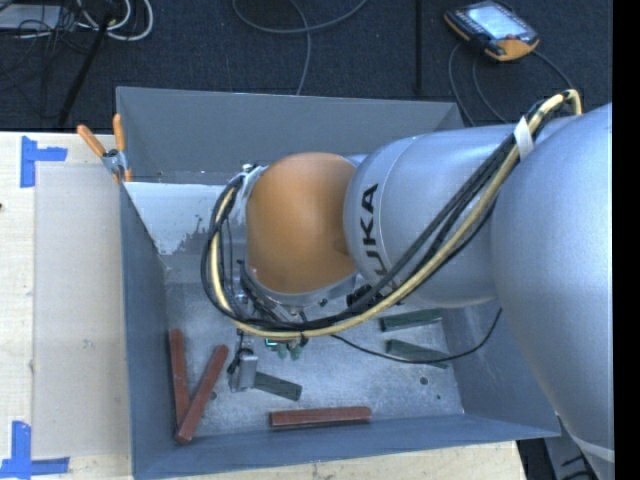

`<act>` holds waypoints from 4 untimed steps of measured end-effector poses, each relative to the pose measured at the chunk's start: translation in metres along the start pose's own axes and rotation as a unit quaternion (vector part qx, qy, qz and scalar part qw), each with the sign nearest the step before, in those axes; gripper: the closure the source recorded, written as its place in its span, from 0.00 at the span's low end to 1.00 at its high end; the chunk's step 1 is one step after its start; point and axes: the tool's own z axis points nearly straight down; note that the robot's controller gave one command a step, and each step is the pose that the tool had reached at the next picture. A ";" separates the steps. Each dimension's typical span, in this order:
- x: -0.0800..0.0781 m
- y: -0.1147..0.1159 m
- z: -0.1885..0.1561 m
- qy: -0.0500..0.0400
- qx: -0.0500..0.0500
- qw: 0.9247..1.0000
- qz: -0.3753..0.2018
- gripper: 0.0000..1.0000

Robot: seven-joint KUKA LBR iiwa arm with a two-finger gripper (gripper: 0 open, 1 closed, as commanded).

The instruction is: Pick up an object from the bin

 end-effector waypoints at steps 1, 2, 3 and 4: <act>-0.002 -0.001 -0.004 -0.004 -0.001 1.000 0.002 0.00; 0.013 0.001 0.036 -0.008 -0.002 1.000 0.010 0.00; -0.001 0.006 0.068 -0.002 -0.001 0.998 0.059 0.00; 0.007 -0.037 0.064 -0.004 -0.001 0.999 0.053 0.00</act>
Offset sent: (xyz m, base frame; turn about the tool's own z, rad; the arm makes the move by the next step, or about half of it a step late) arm -0.0358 0.0032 -0.0870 0.0374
